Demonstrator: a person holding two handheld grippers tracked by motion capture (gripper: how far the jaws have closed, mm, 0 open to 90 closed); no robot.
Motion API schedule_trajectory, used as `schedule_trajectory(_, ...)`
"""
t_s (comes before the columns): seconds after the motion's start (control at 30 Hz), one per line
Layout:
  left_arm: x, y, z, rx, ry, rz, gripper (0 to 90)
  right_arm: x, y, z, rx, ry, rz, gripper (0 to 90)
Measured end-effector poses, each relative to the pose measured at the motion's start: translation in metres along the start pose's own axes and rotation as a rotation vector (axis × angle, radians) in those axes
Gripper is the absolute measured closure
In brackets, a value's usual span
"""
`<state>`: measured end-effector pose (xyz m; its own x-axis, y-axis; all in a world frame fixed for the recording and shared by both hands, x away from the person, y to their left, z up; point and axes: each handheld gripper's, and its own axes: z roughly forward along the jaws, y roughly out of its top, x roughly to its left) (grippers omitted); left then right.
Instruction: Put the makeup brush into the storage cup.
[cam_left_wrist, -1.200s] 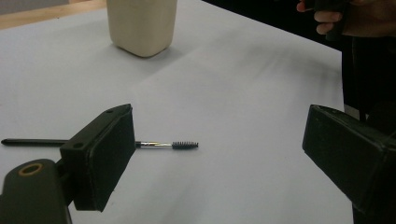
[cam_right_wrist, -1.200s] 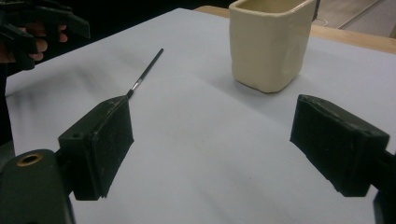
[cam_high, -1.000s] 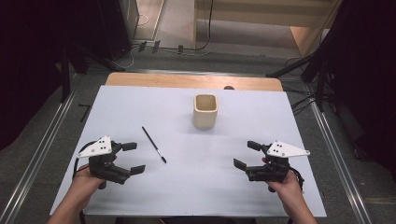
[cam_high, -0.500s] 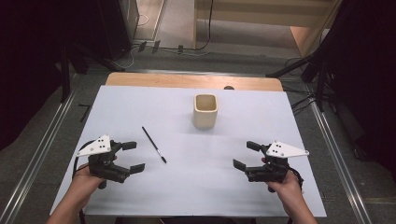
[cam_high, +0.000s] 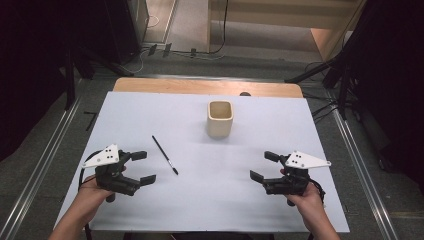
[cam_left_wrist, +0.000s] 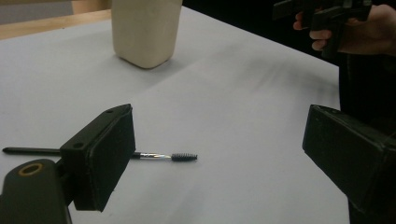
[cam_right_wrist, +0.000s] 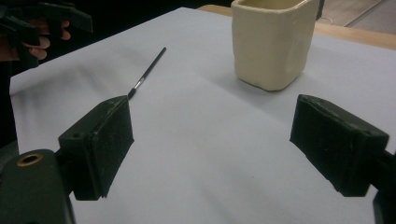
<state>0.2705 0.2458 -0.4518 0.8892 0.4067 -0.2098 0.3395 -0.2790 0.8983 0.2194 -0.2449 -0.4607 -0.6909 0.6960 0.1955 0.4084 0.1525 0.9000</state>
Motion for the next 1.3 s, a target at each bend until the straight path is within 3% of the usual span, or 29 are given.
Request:
schedule_trajectory(0.07, -0.0003, 0.0008, 0.0011, 0.002, -0.003, -0.025, 9.6, -0.0004, 0.0000, -0.0003, -0.004, -0.003, 0.000, 14.1)
schedule_trajectory(0.37, -0.0011, 0.0033, 0.0015, -0.007, 0.012, -0.022, 9.6, -0.0010, 0.0004, 0.0003, -0.010, -0.003, 0.004, 14.1)
schedule_trajectory(0.6, -0.0021, 0.0021, 0.0047, 0.024, 0.038, 0.014, 9.6, -0.0010, 0.0003, 0.0004, -0.008, -0.003, 0.004, 14.1)
schedule_trajectory(1.07, 0.0025, 0.0032, 0.0004, 0.000, 0.033, -0.015, 9.6, -0.0012, 0.0003, 0.0003, -0.008, -0.004, 0.001, 14.1)
schedule_trajectory(1.3, 0.0055, 0.0060, 0.0018, -0.010, 0.051, -0.033, 9.6, -0.0017, -0.0002, 0.0004, -0.008, -0.005, 0.002, 14.1)
